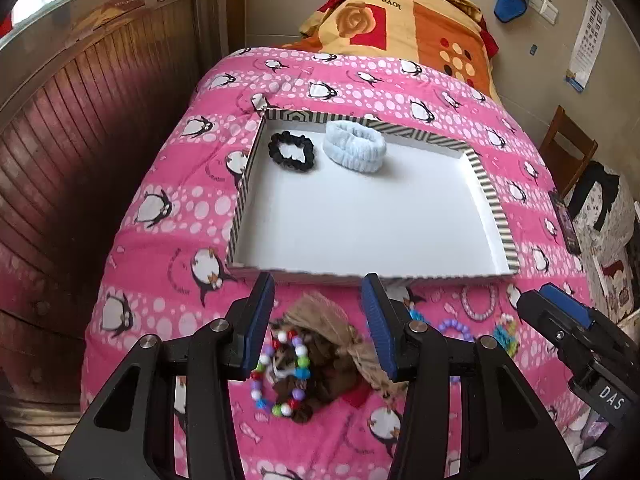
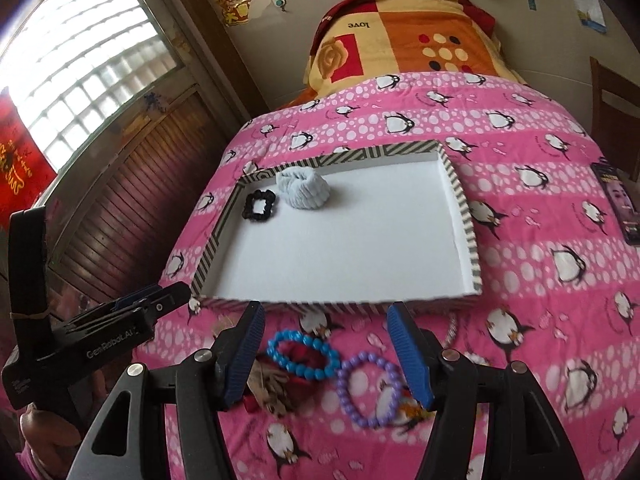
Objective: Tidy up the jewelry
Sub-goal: 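Withdraw both tools from the tray back over the remaining jewelry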
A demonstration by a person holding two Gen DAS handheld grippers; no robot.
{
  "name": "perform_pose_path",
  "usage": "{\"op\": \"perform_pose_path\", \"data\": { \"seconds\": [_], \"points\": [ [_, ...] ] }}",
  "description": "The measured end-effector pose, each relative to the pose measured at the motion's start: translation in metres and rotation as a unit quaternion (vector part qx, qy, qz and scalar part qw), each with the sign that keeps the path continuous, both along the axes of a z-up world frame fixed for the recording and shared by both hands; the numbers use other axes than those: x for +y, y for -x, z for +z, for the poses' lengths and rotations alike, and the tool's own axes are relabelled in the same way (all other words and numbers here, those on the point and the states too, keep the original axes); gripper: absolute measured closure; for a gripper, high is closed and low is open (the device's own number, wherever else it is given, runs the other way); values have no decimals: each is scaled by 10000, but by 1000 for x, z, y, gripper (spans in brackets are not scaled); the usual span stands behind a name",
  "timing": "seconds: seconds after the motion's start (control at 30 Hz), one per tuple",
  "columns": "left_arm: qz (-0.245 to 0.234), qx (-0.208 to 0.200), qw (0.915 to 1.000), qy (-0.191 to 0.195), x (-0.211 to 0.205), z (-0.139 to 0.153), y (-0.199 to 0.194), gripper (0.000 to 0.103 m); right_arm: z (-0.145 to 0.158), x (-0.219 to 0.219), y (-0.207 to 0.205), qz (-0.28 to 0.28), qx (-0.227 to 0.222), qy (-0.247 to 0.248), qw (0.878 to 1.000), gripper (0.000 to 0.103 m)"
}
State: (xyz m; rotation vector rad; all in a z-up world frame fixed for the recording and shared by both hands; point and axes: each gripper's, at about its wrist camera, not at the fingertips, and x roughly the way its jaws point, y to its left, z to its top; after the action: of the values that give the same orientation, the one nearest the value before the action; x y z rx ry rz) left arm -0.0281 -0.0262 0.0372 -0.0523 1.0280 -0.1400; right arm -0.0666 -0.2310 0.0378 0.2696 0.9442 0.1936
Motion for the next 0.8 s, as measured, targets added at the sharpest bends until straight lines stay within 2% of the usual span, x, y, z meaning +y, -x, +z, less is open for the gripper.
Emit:
{"op": "perform_pose_path", "data": {
  "seconds": [0.43, 0.8],
  "points": [
    [-11, -83, 9999, -89, -6, 5, 39, 58, 0, -8, 32, 54, 22, 113, 9999, 42],
    [-37, -79, 9999, -115, -11, 3, 49, 58, -1, -17, 40, 25, 59, 82, 9999, 41]
  ]
}}
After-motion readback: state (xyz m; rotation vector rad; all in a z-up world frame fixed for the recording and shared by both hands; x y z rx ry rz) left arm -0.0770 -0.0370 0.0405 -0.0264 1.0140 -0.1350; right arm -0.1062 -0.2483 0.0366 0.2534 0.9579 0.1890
